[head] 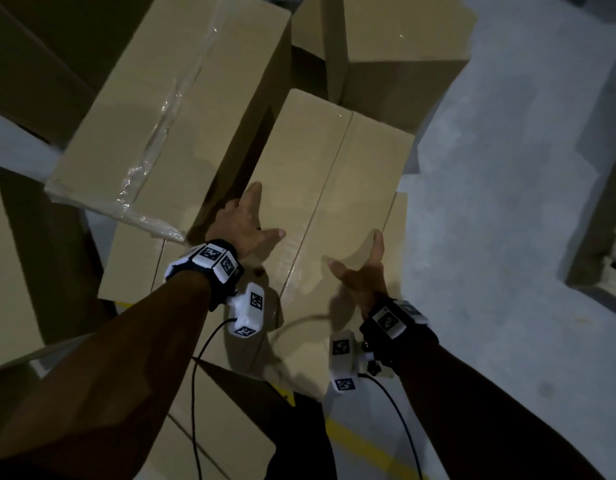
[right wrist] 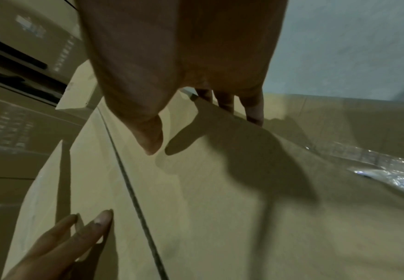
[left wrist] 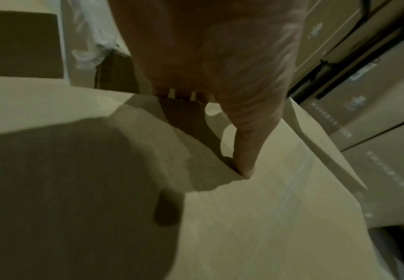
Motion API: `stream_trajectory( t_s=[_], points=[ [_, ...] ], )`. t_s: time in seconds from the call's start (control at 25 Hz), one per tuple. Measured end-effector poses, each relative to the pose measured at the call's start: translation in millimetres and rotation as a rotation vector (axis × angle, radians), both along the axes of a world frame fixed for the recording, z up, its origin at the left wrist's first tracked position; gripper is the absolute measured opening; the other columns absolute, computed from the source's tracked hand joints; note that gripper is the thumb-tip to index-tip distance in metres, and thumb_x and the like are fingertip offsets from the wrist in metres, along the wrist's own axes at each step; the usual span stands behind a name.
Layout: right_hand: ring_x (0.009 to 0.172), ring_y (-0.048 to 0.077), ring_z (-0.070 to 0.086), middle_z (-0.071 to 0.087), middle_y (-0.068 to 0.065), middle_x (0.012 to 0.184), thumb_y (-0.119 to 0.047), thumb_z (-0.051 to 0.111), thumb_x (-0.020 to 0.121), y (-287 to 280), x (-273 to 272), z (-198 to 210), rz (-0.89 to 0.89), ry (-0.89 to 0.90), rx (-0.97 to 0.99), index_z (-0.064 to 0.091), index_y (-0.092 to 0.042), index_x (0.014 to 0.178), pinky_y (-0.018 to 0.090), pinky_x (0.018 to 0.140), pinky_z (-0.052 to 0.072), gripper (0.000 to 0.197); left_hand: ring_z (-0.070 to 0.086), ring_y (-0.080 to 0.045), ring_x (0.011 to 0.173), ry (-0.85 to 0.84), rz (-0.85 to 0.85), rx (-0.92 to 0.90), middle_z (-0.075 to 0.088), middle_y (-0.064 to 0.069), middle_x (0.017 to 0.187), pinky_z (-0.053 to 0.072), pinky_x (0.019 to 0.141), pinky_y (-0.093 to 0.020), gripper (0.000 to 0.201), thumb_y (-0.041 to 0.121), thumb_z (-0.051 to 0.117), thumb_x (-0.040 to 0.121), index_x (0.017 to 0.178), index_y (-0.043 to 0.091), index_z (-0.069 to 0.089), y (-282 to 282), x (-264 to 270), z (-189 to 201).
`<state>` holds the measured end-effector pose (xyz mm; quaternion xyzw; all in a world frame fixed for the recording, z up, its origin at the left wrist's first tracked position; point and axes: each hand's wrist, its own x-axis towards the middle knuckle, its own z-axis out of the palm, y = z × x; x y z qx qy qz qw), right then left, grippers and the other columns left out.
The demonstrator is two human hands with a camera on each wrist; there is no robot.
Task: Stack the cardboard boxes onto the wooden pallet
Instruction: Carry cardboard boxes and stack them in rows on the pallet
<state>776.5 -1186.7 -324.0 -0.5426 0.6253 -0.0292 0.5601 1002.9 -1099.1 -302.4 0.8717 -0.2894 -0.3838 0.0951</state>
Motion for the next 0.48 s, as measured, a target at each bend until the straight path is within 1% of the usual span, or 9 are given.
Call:
stream_trajectory(
  t_s=[0.08, 0.16, 0.2, 0.24, 0.32, 0.36, 0.44, 0.48],
  points=[
    [0.145, 0.030, 0.030, 0.027, 0.009, 0.161, -0.057, 0.082, 0.047, 3.4, -4.3, -4.2, -0.014, -0.014, -0.037, 0.004, -0.034, 0.157, 0.049, 0.116, 0.033, 0.137, 0.026, -0.045, 0.141, -0.045, -0.070, 0.018, 0.024, -0.016, 0.160, 0.031, 0.111, -0.057, 0.108, 0.064, 0.069, 0.078, 0.155, 0.041, -0.003, -0.7, -2.7, 2.7],
    [0.144, 0.028, 0.032, 0.030, 0.009, 0.159, -0.037, 0.090, 0.059, 3.3, -9.5, -6.1, -0.040, -0.026, -0.059, 0.002, -0.028, 0.158, 0.042, 0.116, 0.032, 0.133, 0.028, -0.045, 0.138, -0.077, -0.103, 0.019, 0.027, -0.015, 0.158, 0.032, 0.109, -0.054, 0.110, 0.067, 0.067, 0.078, 0.155, 0.042, -0.008, -2.1, -10.7, 3.6],
    [0.143, 0.028, 0.034, 0.033, 0.010, 0.157, -0.027, 0.091, 0.065, 3.4, -12.8, -7.4, -0.060, -0.023, -0.049, 0.001, -0.028, 0.159, 0.037, 0.113, 0.033, 0.130, 0.029, -0.044, 0.136, -0.080, -0.094, 0.001, 0.027, -0.015, 0.158, 0.032, 0.108, -0.053, 0.110, 0.066, 0.068, 0.078, 0.154, 0.043, -0.007, -2.8, -16.7, 4.3],
    [0.142, 0.028, 0.035, 0.035, 0.012, 0.156, -0.021, 0.090, 0.068, 2.8, -15.6, -8.1, -0.073, -0.019, -0.043, 0.001, -0.028, 0.159, 0.036, 0.111, 0.034, 0.128, 0.030, -0.044, 0.137, -0.064, -0.068, -0.031, 0.026, -0.015, 0.158, 0.033, 0.108, -0.053, 0.109, 0.063, 0.070, 0.078, 0.155, 0.044, -0.006, -3.3, -22.5, 5.3],
    [0.143, 0.030, 0.034, 0.034, 0.013, 0.157, -0.022, 0.090, 0.069, 2.1, -24.0, -5.3, -0.096, -0.013, -0.057, 0.000, -0.029, 0.159, 0.039, 0.114, 0.033, 0.127, 0.030, -0.043, 0.139, 0.003, -0.006, -0.088, 0.022, -0.015, 0.160, 0.034, 0.110, -0.054, 0.108, 0.056, 0.075, 0.078, 0.155, 0.045, -0.001, -4.8, -33.8, 9.0],
    [0.144, 0.031, 0.033, 0.033, 0.012, 0.158, -0.024, 0.090, 0.069, 1.7, -29.4, -2.4, -0.098, -0.012, -0.063, 0.000, -0.029, 0.159, 0.038, 0.115, 0.032, 0.128, 0.031, -0.043, 0.140, 0.026, 0.010, -0.100, 0.019, -0.013, 0.161, 0.035, 0.111, -0.055, 0.108, 0.054, 0.076, 0.078, 0.154, 0.046, 0.000, -5.6, -39.0, 10.9],
    [0.144, 0.029, 0.033, 0.033, 0.011, 0.159, -0.025, 0.090, 0.071, 2.7, -46.6, 8.9, -0.090, 0.002, -0.073, 0.001, -0.028, 0.160, 0.030, 0.110, 0.030, 0.126, 0.032, -0.043, 0.140, 0.040, 0.002, -0.097, 0.016, -0.010, 0.162, 0.036, 0.110, -0.058, 0.107, 0.054, 0.077, 0.077, 0.153, 0.049, 0.002, -6.6, -53.9, 19.0],
    [0.144, 0.028, 0.034, 0.033, 0.010, 0.159, -0.026, 0.089, 0.071, 2.7, -54.0, 17.1, -0.085, 0.005, -0.078, 0.000, -0.028, 0.160, 0.029, 0.108, 0.030, 0.125, 0.033, -0.043, 0.140, 0.034, -0.007, -0.095, 0.016, -0.009, 0.162, 0.036, 0.109, -0.059, 0.107, 0.055, 0.077, 0.076, 0.152, 0.050, 0.001, -7.7, -60.8, 25.9]
  ],
)
